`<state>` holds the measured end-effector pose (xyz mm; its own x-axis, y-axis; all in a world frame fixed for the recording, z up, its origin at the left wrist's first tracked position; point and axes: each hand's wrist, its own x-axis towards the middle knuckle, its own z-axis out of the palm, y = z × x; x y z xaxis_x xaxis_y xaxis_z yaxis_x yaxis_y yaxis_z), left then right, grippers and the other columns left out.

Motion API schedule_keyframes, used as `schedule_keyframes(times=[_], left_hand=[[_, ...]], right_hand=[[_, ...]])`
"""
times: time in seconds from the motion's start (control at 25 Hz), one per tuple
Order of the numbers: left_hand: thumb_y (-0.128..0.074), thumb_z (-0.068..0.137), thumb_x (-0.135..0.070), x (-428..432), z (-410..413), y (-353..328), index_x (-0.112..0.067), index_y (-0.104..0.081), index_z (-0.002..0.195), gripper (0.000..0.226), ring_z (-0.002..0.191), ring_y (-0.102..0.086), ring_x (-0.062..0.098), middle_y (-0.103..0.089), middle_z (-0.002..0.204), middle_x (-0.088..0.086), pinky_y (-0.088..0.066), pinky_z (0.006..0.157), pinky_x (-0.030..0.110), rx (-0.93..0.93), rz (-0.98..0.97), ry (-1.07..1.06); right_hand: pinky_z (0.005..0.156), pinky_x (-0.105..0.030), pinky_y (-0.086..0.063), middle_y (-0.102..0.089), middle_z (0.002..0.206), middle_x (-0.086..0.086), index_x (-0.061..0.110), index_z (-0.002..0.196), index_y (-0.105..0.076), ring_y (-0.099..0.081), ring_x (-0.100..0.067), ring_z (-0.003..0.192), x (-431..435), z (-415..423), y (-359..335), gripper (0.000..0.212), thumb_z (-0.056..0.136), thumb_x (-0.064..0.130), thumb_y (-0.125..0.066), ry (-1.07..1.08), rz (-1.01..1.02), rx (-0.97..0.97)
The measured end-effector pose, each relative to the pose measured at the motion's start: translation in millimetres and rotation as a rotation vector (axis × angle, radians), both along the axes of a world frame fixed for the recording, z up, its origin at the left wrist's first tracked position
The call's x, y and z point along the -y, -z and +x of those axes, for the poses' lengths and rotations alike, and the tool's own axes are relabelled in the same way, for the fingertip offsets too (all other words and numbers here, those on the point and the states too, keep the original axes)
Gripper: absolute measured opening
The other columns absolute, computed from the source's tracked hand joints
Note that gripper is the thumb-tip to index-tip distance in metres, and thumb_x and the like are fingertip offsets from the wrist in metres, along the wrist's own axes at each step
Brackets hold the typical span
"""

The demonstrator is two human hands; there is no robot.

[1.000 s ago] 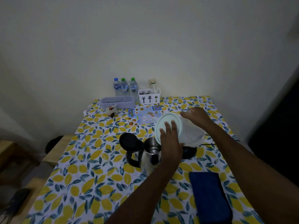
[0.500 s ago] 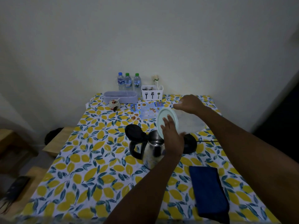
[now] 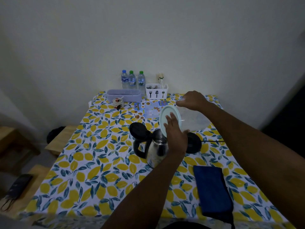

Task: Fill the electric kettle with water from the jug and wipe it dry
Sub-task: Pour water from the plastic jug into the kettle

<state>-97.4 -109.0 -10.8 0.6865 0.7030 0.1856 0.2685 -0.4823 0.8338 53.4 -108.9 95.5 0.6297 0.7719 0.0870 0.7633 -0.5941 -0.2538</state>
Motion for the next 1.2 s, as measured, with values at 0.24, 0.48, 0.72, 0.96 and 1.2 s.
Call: schedule_keyframes(times=[0.24, 0.48, 0.72, 0.96, 1.2], left_hand=[[-0.064, 0.089, -0.03, -1, -4, -4, -0.026, 0.012, 0.148, 0.097, 0.147, -0.007, 0.031, -0.004, 0.161, 0.011, -0.027, 0.116, 0.049, -0.055, 0.021, 0.041], [-0.066, 0.087, -0.029, -3, -3, -4, -0.017, 0.004, 0.151, 0.095, 0.146, -0.009, 0.034, -0.002, 0.161, 0.011, -0.036, 0.11, 0.051, -0.081, 0.036, 0.042], [-0.064, 0.088, -0.026, -5, -5, -7, -0.025, 0.001, 0.151, 0.09, 0.146, -0.009, 0.033, -0.003, 0.161, 0.01, -0.026, 0.116, 0.051, -0.071, 0.031, 0.078], [-0.063, 0.089, -0.027, -4, 7, 1, -0.014, 0.006, 0.15, 0.093, 0.144, -0.01, 0.043, -0.002, 0.16, 0.015, -0.028, 0.114, 0.05, -0.267, 0.283, 0.146], [-0.065, 0.088, -0.024, 11, 35, 11, -0.015, 0.003, 0.151, 0.093, 0.142, -0.011, 0.049, -0.004, 0.16, 0.018, -0.02, 0.116, 0.05, -0.411, 0.488, 0.309]], right_hand=[[0.049, -0.03, -0.023, -0.031, 0.049, -0.001, 0.017, 0.045, -0.033, -0.033, -0.018, 0.048, 3, 2, 3, 0.051, 0.074, 0.045, -0.064, 0.01, 0.012, -0.009], [0.049, -0.03, -0.021, -0.027, 0.049, 0.0, 0.017, 0.046, -0.03, -0.03, -0.018, 0.048, 3, 2, 5, 0.051, 0.073, 0.045, -0.063, 0.015, 0.017, -0.015], [0.05, -0.031, -0.022, -0.029, 0.049, 0.0, 0.017, 0.048, -0.031, -0.031, -0.018, 0.048, 7, 3, 5, 0.047, 0.074, 0.043, -0.061, 0.041, 0.033, -0.038], [0.051, -0.032, -0.025, -0.028, 0.046, 0.0, 0.018, 0.047, -0.03, -0.032, -0.018, 0.045, 39, 18, 35, 0.049, 0.077, 0.041, -0.061, 0.156, 0.226, -0.249], [0.059, -0.035, -0.04, -0.047, 0.059, -0.009, 0.013, 0.061, -0.048, -0.047, -0.023, 0.056, 91, 44, 81, 0.036, 0.085, 0.038, -0.059, 0.394, 0.391, -0.577]])
